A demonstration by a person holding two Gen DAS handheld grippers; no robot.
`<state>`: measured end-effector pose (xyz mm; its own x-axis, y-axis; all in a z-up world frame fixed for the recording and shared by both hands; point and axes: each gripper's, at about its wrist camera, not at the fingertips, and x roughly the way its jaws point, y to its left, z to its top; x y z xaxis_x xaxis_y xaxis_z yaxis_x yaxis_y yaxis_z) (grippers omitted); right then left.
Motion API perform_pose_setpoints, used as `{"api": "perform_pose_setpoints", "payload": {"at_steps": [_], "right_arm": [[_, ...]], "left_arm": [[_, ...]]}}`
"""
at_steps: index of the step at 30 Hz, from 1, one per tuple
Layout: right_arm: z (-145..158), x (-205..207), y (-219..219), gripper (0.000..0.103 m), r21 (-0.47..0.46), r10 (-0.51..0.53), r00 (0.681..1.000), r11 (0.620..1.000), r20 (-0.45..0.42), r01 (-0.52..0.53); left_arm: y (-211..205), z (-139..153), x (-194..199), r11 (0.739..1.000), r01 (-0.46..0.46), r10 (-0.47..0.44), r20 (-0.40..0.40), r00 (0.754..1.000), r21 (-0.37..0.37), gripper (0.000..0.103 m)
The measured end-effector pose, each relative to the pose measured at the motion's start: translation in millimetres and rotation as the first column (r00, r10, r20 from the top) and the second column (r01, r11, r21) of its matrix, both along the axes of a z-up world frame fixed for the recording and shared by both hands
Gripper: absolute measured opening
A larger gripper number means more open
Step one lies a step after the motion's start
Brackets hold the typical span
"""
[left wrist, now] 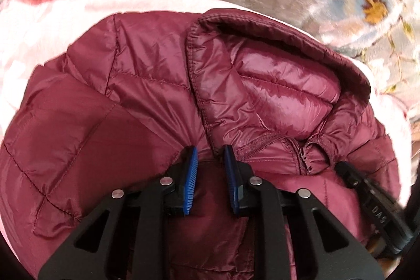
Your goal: Fold large clothes
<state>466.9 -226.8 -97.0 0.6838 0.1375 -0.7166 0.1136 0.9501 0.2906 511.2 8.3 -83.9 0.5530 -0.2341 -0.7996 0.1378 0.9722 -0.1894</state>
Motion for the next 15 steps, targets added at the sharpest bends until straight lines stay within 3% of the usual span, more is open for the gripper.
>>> {"api": "perform_pose_setpoints", "payload": {"at_steps": [4,6,9,12,14,15], "right_arm": [[3,-1,2,0.002,-0.033,0.005,1.0,0.999,0.0,-0.005],[8,-8,0,0.003,-0.032,0.016,1.0,0.999,-0.002,-0.016],[20,-29,-14,0.013,0.012,0.039,0.999,0.999,0.021,-0.039],[36,-43,-25,0.024,0.02,0.033,0.997,0.999,0.064,-0.034],[50,-45,-35,0.046,0.063,0.02,0.995,0.998,0.099,-0.026],[58,-41,-40,0.052,0.1,0.011,0.993,0.995,0.115,-0.022]], "left_arm": [[-11,2,-6,0.998,0.003,-0.006,0.048,0.999,0.061,0.021],[-8,7,-12,0.998,0.012,-0.015,0.063,0.998,0.055,0.028],[16,22,-21,0.998,0.016,-0.012,0.08,0.997,-0.053,0.047],[37,47,-17,0.989,-0.007,0.022,0.099,0.995,-0.149,0.056],[48,65,-4,0.973,-0.027,0.049,0.091,0.995,-0.229,0.066],[49,74,5,0.96,-0.04,0.065,0.082,0.994,-0.278,0.074]]}}
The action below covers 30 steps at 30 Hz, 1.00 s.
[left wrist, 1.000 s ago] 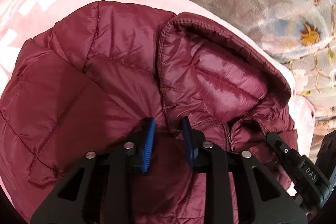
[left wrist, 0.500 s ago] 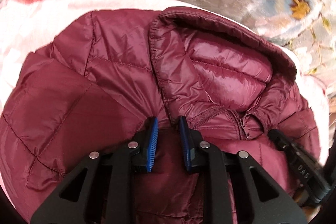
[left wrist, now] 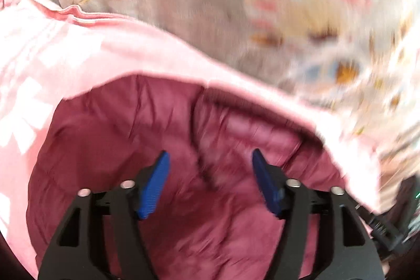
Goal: Fold large clothes
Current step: 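Lift the hem with both grippers and fold it toward the collar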
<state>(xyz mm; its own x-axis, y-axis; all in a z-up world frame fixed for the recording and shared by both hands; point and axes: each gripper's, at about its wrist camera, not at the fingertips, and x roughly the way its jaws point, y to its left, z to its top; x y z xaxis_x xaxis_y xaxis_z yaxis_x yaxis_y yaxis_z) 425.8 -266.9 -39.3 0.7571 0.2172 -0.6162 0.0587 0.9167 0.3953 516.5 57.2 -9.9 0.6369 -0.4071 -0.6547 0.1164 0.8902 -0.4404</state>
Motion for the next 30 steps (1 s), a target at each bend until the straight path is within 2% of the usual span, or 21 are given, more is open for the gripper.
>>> {"api": "perform_pose_setpoints", "payload": {"at_steps": [1,3,5,7,8,10,11,12,14,17,20,25,30], "right_arm": [[9,7,-7,0.056,0.054,-0.006,1.0,0.999,0.019,0.005],[20,23,-12,0.056,0.137,-0.009,0.999,0.991,0.039,0.004],[27,42,-15,0.059,0.216,-0.025,0.998,0.976,0.051,0.013],[26,66,-17,0.059,0.301,-0.036,0.999,0.953,0.034,0.024],[25,69,-20,0.059,0.33,-0.045,0.999,0.943,0.022,0.035],[16,84,-21,0.058,0.387,-0.058,0.998,0.92,-0.01,0.058],[13,91,-22,0.053,0.403,-0.075,0.997,0.912,-0.022,0.077],[11,96,-22,0.048,0.396,-0.084,0.996,0.914,-0.036,0.092],[10,105,-18,0.024,0.337,-0.089,0.994,0.936,-0.062,0.105],[2,112,-8,0.015,0.225,-0.064,0.992,0.971,-0.107,0.086],[-12,115,5,0.013,0.08,-0.044,0.987,0.995,-0.155,0.057],[-32,113,20,0.008,-0.075,-0.031,0.98,0.997,-0.195,0.017],[-41,112,28,0.006,-0.153,-0.035,0.982,0.988,-0.185,0.006]], "left_arm": [[3,8,11,0.998,-0.011,0.01,-0.008,1.0,-0.057,0.075],[1,15,32,0.992,-0.03,0.026,-0.038,0.999,-0.126,0.077],[-1,13,52,0.975,-0.045,0.025,-0.098,0.995,-0.218,0.077],[-7,1,69,0.96,-0.065,0.02,-0.168,0.986,-0.272,0.077],[-10,-3,75,0.958,-0.075,0.021,-0.191,0.981,-0.278,0.077],[-18,-9,84,0.965,-0.1,0.046,-0.221,0.974,-0.241,0.076],[-21,-11,87,0.97,-0.106,0.056,-0.222,0.973,-0.217,0.074],[-24,-13,90,0.978,-0.108,0.065,-0.229,0.971,-0.18,0.067],[-33,-21,95,0.991,-0.09,0.063,-0.251,0.966,-0.095,0.058],[-39,-36,94,0.998,-0.056,0.055,-0.278,0.959,0.003,0.05],[-43,-49,93,0.998,-0.03,0.045,-0.289,0.956,0.055,0.047],[-54,-58,81,0.984,0.028,0.016,-0.242,0.97,0.176,0.044],[-64,-66,71,0.972,0.043,-0.004,-0.168,0.986,0.23,0.045]]}}
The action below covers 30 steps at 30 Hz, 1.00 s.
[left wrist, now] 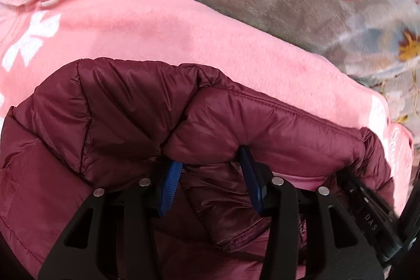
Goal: Fold large clothes
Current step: 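Lift the hem with both grippers and fold it toward the collar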
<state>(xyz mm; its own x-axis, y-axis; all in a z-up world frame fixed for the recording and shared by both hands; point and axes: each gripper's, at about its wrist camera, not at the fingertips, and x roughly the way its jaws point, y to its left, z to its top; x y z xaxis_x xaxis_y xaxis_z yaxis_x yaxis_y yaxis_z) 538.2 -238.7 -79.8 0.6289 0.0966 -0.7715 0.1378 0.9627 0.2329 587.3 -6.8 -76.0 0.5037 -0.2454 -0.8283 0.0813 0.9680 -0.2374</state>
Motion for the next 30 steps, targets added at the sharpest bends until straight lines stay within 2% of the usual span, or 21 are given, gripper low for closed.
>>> {"api": "perform_pose_setpoints", "payload": {"at_steps": [6,8,11,15,16,21,25,30], "right_arm": [[-5,0,19,0.006,-0.094,-0.002,0.999,0.996,0.032,0.005],[-6,0,23,0.006,-0.108,-0.003,0.999,0.994,0.038,0.007],[-7,0,26,0.006,-0.105,-0.005,0.999,0.994,0.047,0.01],[-10,-1,25,0.005,-0.094,-0.004,0.998,0.996,0.055,0.01],[-9,-1,13,0.005,-0.091,-0.004,0.998,0.996,0.055,0.009],[-8,1,8,0.005,-0.078,-0.003,0.998,0.997,0.06,0.007],[2,-14,-5,0.009,-0.028,0.005,0.994,1.0,0.108,-0.002],[39,-54,7,0.01,-0.095,0.036,0.98,0.995,0.194,-0.017]], "left_arm": [[-11,-8,-18,0.997,0.006,-0.014,0.097,0.995,0.078,0.045],[-10,-8,-21,0.998,0.001,-0.008,0.108,0.994,0.07,0.045],[-6,-10,-25,0.999,-0.002,-0.003,0.115,0.993,0.048,0.045],[7,-10,-31,0.998,-0.002,-0.006,0.124,0.992,0.058,0.045],[6,-11,-29,0.998,-0.002,-0.006,0.126,0.992,0.062,0.045],[-7,-10,-29,0.997,-0.004,-0.007,0.136,0.991,0.079,0.045],[-14,-14,-31,0.996,-0.006,-0.007,0.141,0.99,0.091,0.045],[-31,-12,-30,0.994,-0.011,-0.005,0.147,0.989,0.112,0.046]]}}
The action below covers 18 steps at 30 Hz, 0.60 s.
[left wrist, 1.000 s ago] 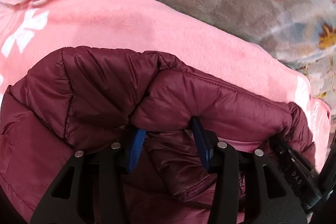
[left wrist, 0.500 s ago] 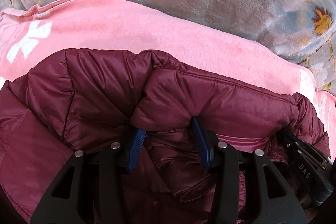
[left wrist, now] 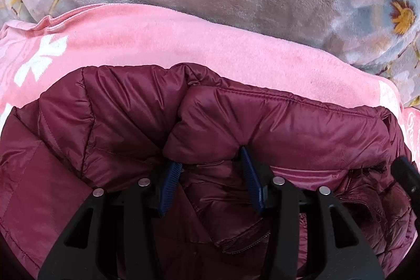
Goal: Fold large clothes
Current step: 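Lift the hem with both grippers and fold it toward the collar, then open both grippers and release the folded jacket onto the blanket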
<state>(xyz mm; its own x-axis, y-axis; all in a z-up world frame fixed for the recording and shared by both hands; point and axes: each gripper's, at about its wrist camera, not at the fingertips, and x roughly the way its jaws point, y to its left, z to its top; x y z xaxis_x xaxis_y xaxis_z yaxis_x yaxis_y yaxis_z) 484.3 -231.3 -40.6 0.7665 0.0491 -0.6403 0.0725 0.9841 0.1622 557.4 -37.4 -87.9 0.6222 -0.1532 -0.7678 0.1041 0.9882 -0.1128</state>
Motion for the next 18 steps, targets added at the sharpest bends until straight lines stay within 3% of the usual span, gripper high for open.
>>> {"api": "perform_pose_setpoints", "payload": {"at_steps": [3,9,12,18], "right_arm": [[5,11,11,0.01,-0.046,0.0,1.0,0.999,-0.019,-0.001],[-28,42,4,0.0,-0.048,-0.051,0.99,0.998,-0.128,0.045],[-35,43,-2,0.0,-0.013,-0.048,0.99,0.999,-0.132,0.047],[-40,50,5,0.0,-0.062,-0.047,0.989,0.997,-0.143,0.038]], "left_arm": [[-2,-1,0,1.0,0.0,0.0,0.0,1.0,0.001,0.046],[-4,0,-1,1.0,0.001,-0.001,0.002,1.0,-0.001,0.046],[-7,0,-1,1.0,0.003,-0.003,0.002,1.0,0.008,0.046],[-13,2,-1,1.0,0.005,-0.006,0.008,1.0,0.031,0.046]]}}
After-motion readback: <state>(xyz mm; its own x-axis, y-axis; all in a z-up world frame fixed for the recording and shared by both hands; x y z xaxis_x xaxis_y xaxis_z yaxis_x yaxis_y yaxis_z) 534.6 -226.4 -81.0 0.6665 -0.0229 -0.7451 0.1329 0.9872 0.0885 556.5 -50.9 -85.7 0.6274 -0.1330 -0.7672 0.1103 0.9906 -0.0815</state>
